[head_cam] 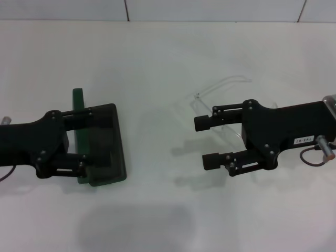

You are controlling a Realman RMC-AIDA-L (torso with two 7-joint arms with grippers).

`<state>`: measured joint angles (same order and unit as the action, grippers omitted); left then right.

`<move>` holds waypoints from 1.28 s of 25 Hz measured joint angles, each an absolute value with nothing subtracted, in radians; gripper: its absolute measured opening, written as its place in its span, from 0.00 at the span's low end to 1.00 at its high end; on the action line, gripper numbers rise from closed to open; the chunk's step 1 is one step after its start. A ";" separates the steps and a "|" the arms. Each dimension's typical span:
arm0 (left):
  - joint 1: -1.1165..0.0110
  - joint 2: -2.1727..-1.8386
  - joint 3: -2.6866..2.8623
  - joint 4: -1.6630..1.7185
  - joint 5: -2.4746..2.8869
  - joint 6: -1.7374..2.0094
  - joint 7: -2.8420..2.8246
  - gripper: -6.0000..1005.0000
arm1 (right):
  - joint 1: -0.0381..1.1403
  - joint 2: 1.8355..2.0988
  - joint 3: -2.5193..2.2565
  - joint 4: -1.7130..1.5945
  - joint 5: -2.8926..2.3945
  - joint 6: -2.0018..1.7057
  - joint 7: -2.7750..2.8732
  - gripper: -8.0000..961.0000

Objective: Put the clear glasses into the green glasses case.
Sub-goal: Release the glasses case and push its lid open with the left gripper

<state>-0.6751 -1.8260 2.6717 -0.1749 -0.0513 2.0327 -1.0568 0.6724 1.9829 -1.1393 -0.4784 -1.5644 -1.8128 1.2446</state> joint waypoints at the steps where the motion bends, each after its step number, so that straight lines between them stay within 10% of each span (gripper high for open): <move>1: -0.673 -1.826 2.672 -0.175 -0.051 2.033 -1.056 0.86 | 0.672 1.985 -1.139 -0.478 -1.565 -1.812 1.244 0.75; 24: -0.620 -1.841 2.665 -0.207 -0.176 2.029 -1.147 0.85 | 0.637 1.990 -1.113 -0.479 -1.555 -1.618 1.222 0.74; 32: -0.705 -1.998 2.682 -0.600 -0.329 1.983 -1.401 0.85 | 0.603 2.025 -0.974 -0.405 -1.425 -1.405 0.981 0.74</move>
